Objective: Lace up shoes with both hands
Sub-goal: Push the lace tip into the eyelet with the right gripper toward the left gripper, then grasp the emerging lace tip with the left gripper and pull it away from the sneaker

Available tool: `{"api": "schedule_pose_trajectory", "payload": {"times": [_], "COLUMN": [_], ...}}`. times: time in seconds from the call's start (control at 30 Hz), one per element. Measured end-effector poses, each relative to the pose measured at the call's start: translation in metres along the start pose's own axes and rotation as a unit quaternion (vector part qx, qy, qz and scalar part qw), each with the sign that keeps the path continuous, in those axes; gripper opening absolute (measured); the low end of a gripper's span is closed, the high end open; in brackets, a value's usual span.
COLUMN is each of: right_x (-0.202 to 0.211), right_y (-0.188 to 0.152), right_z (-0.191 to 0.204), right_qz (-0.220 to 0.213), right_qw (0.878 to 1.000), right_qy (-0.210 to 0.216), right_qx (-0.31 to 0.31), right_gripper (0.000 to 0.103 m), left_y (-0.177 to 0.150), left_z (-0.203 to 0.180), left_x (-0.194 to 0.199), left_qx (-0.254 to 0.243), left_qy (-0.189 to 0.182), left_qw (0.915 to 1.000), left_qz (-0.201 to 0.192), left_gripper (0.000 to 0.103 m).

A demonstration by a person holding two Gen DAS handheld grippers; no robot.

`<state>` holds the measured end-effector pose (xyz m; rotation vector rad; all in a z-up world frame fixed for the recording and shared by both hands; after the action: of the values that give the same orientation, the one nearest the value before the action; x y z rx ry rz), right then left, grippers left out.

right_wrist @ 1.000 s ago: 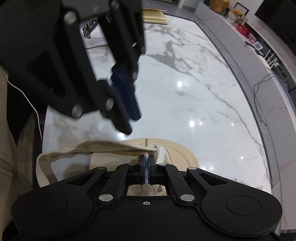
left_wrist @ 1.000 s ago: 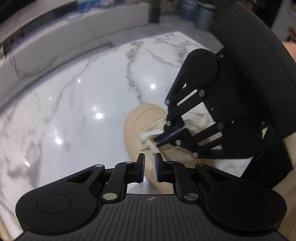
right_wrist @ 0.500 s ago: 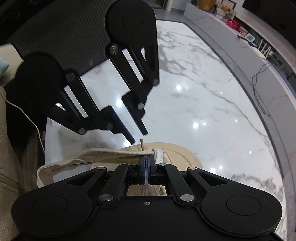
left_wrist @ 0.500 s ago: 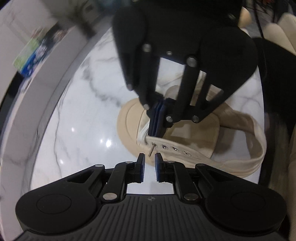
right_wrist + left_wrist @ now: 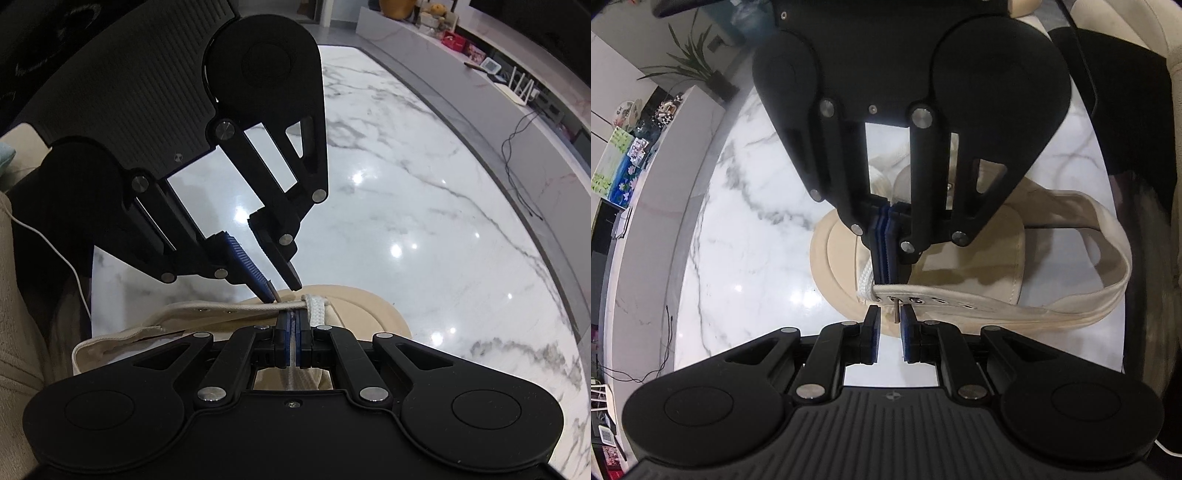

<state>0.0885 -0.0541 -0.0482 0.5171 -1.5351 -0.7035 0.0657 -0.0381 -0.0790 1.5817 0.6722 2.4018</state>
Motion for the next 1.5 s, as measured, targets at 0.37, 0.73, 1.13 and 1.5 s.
{"api": "schedule_pose_trajectory", "payload": {"times": [0.37, 0.73, 1.13, 1.5], "right_x": [0.010, 0.063, 0.079, 0.080], "right_y": [-0.006, -0.024, -0.050, -0.065], "right_z": [0.003, 0.017, 0.030, 0.032], "right_qz": [-0.019, -0.059, -0.058, -0.063], "right_qw": [0.999, 0.985, 0.960, 0.937], "right_qy": [-0.030, -0.102, -0.147, -0.177], "right_qx": [-0.036, -0.125, -0.232, -0.293], "right_gripper": [0.002, 0.025, 0.009, 0.008], "left_y": [0.003, -0.005, -0.040, -0.084], "left_z": [-0.014, -0.003, -0.002, 0.011], "left_x": [-0.008, -0.011, 0.047, 0.127], "left_qx": [0.010, 0.091, 0.142, 0.202], "left_qy": [0.020, 0.058, 0.099, 0.201], "left_qw": [0.9996, 0.9941, 0.9832, 0.9528], "left_qz": [0.016, 0.015, 0.058, 0.105], "left_gripper": [0.002, 0.001, 0.001, 0.002]}}
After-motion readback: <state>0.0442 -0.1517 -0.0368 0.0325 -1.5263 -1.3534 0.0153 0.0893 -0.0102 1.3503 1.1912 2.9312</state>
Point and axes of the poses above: each gripper's, at about its wrist camera, not at the fingertips, and x roughly against the way its jaws point, z to its left, y to its top, the point moved 4 cm from there along -x, roughly the way its jaws point, and after that the axes turned 14 degrees about -z, right-handed, at the moved point
